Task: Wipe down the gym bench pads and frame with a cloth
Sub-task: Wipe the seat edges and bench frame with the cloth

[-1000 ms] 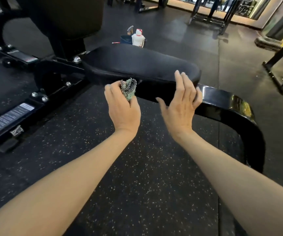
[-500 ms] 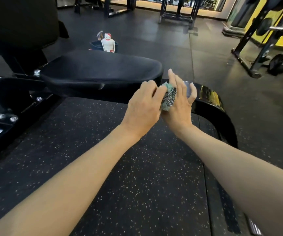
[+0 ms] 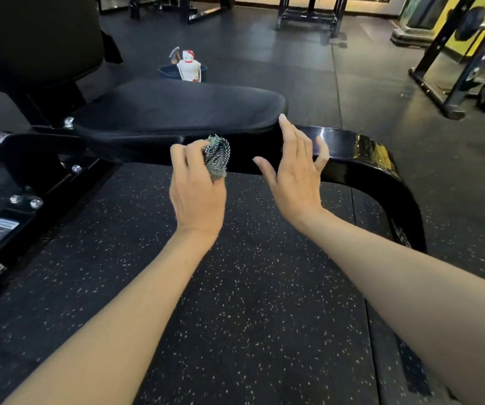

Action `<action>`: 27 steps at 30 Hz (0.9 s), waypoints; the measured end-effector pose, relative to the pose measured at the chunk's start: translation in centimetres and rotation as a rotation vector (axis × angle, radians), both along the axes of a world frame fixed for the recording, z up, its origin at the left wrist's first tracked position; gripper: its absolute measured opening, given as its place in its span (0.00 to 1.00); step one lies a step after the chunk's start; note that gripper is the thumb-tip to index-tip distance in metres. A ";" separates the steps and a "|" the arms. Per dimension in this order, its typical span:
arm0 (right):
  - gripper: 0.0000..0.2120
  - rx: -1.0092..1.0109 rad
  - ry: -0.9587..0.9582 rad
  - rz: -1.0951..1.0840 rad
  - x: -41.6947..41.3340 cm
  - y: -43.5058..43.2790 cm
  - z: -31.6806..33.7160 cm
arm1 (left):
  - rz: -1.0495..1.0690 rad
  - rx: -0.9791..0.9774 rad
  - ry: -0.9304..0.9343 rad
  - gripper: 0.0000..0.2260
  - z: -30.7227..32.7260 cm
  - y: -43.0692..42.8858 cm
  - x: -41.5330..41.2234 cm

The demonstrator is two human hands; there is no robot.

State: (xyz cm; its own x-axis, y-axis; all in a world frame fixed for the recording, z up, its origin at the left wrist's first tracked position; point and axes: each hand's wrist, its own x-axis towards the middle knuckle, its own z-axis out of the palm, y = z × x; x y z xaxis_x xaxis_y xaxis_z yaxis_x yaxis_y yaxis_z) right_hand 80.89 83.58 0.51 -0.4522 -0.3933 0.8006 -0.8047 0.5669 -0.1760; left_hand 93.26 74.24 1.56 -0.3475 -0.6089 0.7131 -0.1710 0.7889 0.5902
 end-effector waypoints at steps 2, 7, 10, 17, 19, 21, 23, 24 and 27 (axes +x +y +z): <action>0.31 -0.014 -0.002 -0.001 0.0 -0.1 0.0 | -0.044 0.004 0.025 0.11 0.4 1.9 -0.7; 0.30 -0.050 -0.052 0.030 -0.2 0.0 -0.6 | -0.118 -0.090 0.047 0.11 1.9 4.0 -3.4; 0.32 -0.056 -0.049 0.010 0.2 -0.1 -0.9 | -0.100 -0.099 0.046 0.12 2.3 3.5 -3.8; 0.37 -0.031 0.015 -0.087 3.4 -2.9 -1.0 | 0.002 -0.051 0.087 0.11 1.1 -0.5 -0.8; 0.38 -0.010 0.032 -0.076 4.0 -3.5 -0.9 | 0.040 0.068 0.147 0.11 1.0 -1.1 -0.1; 0.37 0.005 0.034 -0.078 4.4 -4.0 -0.4 | 0.114 0.233 0.222 0.11 1.0 -1.2 0.3; 0.38 -0.027 -0.008 -0.127 4.6 -4.4 0.2 | 0.157 0.332 0.260 0.10 0.9 -0.7 0.7; 0.38 -0.052 -0.038 -0.149 4.8 -4.6 0.3 | 0.150 0.342 0.263 0.10 0.7 -0.4 0.8; 0.36 -0.127 -0.088 -0.154 5.5 -5.0 -0.4 | 0.084 0.282 0.257 0.08 0.8 0.8 0.5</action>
